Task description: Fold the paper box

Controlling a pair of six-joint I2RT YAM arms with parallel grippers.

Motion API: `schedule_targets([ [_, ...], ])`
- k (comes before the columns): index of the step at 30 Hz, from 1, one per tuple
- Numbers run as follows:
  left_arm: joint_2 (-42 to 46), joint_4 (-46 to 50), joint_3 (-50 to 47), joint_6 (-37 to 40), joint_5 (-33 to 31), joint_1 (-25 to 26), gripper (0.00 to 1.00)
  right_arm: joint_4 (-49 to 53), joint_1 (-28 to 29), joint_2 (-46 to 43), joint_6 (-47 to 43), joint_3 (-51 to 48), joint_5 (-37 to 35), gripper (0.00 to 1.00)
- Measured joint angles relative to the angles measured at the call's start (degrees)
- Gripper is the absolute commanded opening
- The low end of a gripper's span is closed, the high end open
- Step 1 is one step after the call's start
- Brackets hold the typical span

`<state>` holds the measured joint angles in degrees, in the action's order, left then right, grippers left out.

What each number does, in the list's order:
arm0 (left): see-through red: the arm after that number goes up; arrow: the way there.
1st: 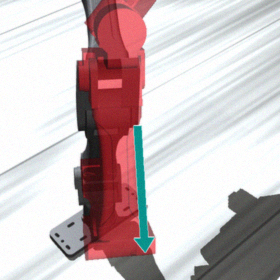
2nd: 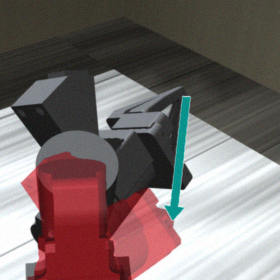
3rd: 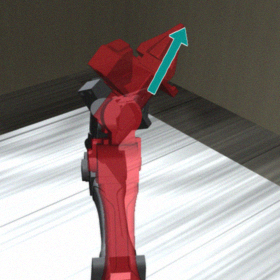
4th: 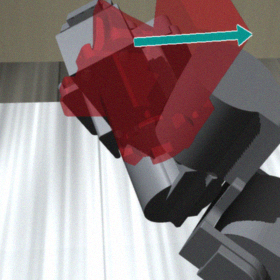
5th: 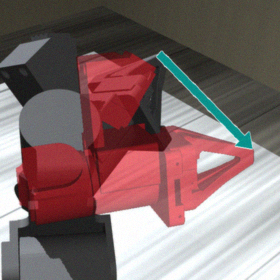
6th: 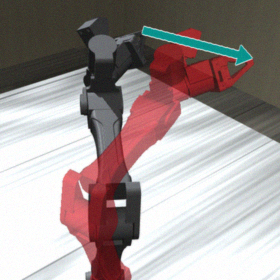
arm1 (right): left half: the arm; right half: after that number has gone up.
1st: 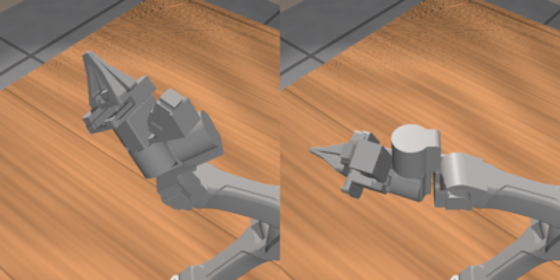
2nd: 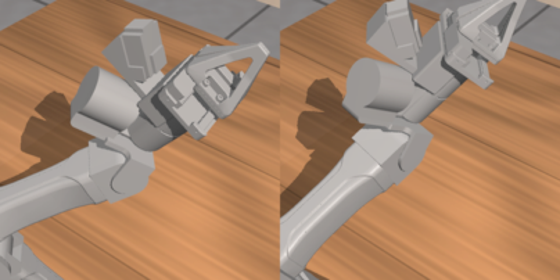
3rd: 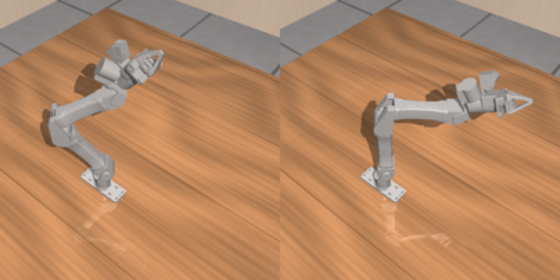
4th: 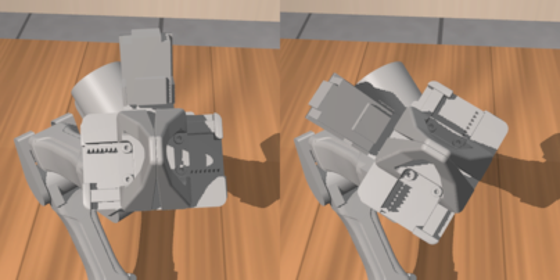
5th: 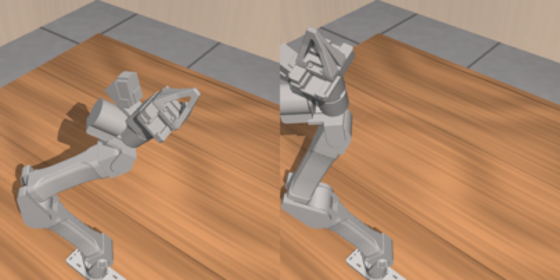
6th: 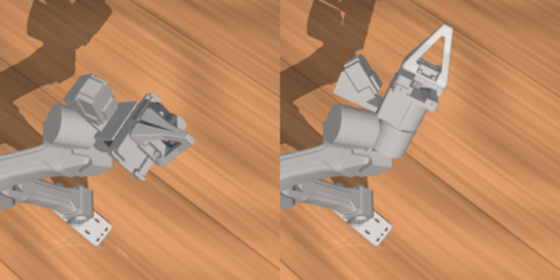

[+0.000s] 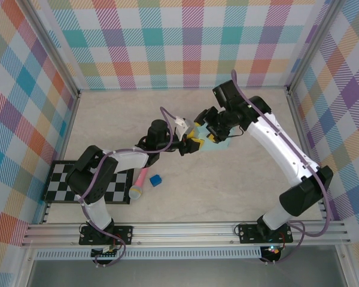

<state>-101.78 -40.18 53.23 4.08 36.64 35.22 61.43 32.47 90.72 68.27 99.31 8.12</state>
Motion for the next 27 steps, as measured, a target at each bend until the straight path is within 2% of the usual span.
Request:
schedule_targets([
  [5, 0.0, 0.17, 0.0, 0.85, 0.55, 0.07, 0.29, 1.05, 0.07, 0.87, 2.4, 0.61, -0.79, 0.53],
  [12, 0.0, 1.33, 0.0, 1.95, 1.53, 0.44, 0.29, 1.9, 1.36, 2.71, 3.87, 2.75, -2.36, 0.54],
  [15, 0.0, 1.31, 0.0, 2.19, 1.86, 0.59, 0.29, 1.86, 1.4, 3.37, 4.59, 2.86, -2.56, 0.52],
  [18, 0.0, 1.68, 0.0, 2.19, 1.9, 0.63, 0.29, 1.77, 1.4, 4.44, 4.87, 3.54, -2.54, 0.44],
  [20, 0.0, 1.64, -0.02, 2.23, 2.03, 0.63, 0.29, 1.81, 1.4, 5.42, 4.74, 4.02, -3.13, 0.35],
  [27, -0.02, 2.62, -0.11, 2.91, 2.4, 0.66, 0.28, 3.52, 1.73, 6.84, 3.26, 4.96, -6.88, 0.35],
])
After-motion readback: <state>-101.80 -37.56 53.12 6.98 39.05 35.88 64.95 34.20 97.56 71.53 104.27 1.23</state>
